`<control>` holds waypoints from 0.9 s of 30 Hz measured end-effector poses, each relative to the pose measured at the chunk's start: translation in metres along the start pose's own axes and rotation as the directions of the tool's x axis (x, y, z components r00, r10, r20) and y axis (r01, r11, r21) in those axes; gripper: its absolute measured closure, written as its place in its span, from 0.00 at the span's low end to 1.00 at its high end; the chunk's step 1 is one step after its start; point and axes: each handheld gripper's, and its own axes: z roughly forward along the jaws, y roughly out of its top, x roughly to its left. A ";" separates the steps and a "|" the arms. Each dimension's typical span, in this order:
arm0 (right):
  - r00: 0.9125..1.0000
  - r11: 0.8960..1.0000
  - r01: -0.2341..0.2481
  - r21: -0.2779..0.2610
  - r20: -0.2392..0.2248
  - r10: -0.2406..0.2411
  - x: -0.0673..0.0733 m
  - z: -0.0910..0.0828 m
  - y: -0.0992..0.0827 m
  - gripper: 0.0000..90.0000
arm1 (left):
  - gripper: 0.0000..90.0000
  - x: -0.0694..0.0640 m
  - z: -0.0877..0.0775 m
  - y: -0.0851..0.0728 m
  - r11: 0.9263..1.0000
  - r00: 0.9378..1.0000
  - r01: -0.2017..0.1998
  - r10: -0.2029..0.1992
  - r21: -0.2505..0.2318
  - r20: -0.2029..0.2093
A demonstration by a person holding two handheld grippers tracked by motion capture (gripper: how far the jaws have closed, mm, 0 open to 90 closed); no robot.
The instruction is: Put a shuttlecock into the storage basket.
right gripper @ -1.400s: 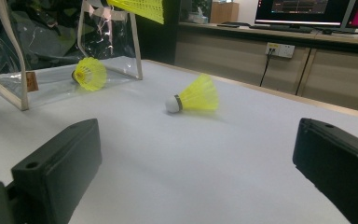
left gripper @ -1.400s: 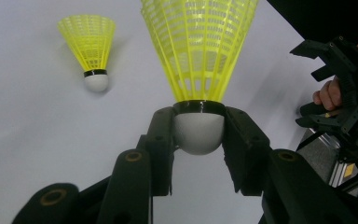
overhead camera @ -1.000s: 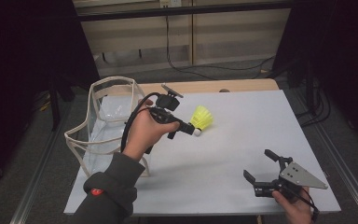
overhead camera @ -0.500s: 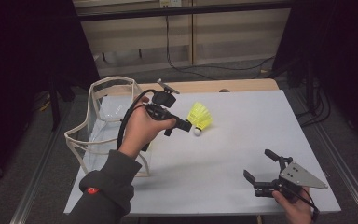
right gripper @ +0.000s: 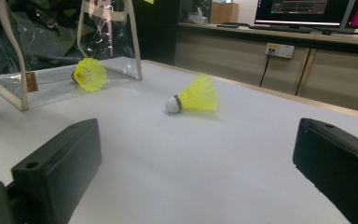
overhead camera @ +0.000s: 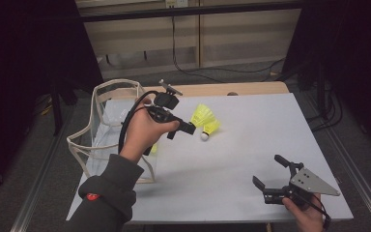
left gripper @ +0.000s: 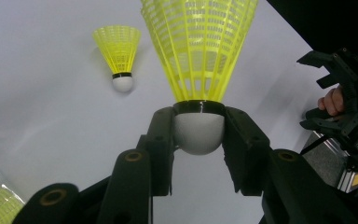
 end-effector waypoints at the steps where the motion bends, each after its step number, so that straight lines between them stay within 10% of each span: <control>1: 1.000 1.000 0.000 0.000 0.000 0.000 0.000 0.000 0.000 0.01 | 0.72 0.000 -0.001 0.000 1.000 1.000 0.000 0.000 0.000 -0.001; 27: 1.000 1.000 -0.003 0.001 0.000 0.003 0.001 0.000 0.000 0.01 | 0.72 0.007 -0.020 0.000 1.000 0.999 0.011 -0.011 -0.001 -0.030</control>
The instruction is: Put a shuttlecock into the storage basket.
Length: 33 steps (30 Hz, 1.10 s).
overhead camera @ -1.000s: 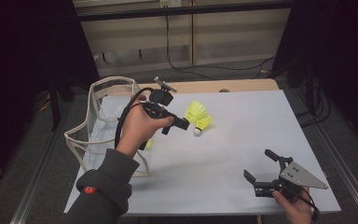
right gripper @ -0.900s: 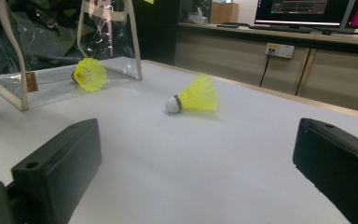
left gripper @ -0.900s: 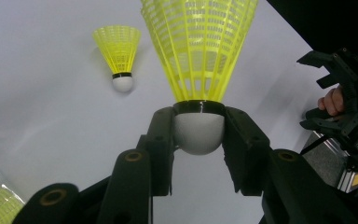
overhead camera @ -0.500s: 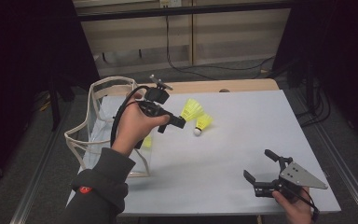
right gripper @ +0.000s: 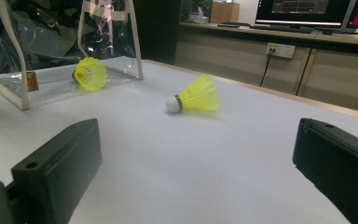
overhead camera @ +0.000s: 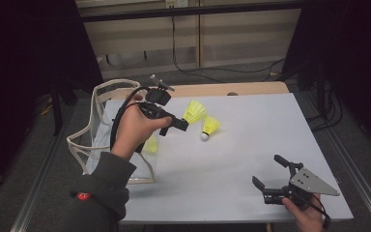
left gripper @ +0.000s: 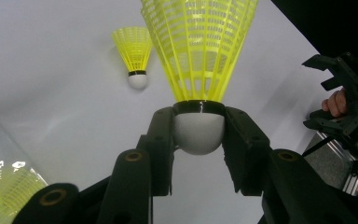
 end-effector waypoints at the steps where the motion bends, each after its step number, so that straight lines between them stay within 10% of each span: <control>1: 1.000 1.000 -0.002 0.000 0.001 0.002 0.000 0.000 0.000 0.01 | 0.72 0.000 -0.001 0.000 1.000 1.000 0.004 -0.004 -0.004 -0.003; 33: 1.000 1.000 -0.006 -0.004 0.000 0.006 -0.001 0.000 0.000 0.01 | 0.72 0.006 -0.020 0.001 1.000 0.999 0.028 -0.028 -0.014 -0.025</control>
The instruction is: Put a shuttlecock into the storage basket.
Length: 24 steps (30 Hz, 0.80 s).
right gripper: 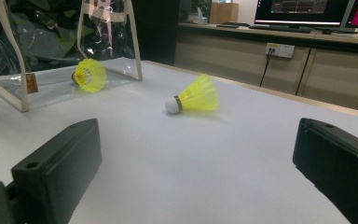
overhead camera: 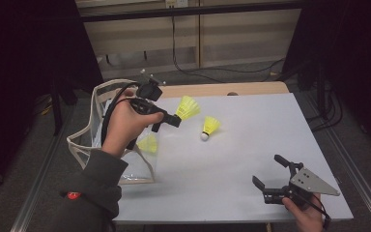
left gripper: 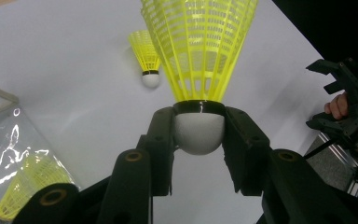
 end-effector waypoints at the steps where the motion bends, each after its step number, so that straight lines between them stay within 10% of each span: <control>1: 1.000 1.000 0.001 0.000 0.000 -0.001 0.000 0.000 0.000 0.01 | 0.72 0.000 -0.001 0.000 1.000 1.000 -0.001 0.001 -0.001 -0.001; 24: 1.000 1.000 -0.005 0.002 0.003 0.005 0.000 0.000 0.000 0.01 | 0.72 0.005 -0.014 0.003 1.000 1.000 0.009 -0.010 -0.014 -0.008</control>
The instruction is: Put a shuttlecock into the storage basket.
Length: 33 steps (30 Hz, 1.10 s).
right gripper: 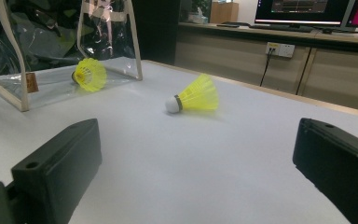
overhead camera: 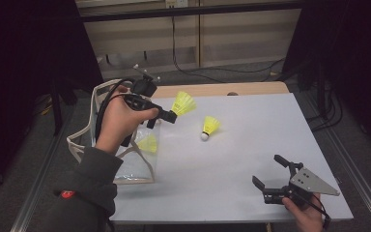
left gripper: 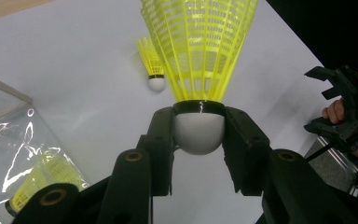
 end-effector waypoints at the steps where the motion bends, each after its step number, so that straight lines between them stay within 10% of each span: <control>1: 1.000 1.000 0.000 0.001 -0.001 0.000 0.000 0.000 0.000 0.01 | 0.72 0.000 -0.001 0.000 1.000 1.000 -0.002 0.002 -0.002 -0.003; 33: 1.000 1.000 0.005 -0.003 -0.001 -0.005 0.000 0.000 0.000 0.01 | 0.72 0.010 -0.022 0.001 0.999 0.999 0.029 -0.030 -0.044 -0.026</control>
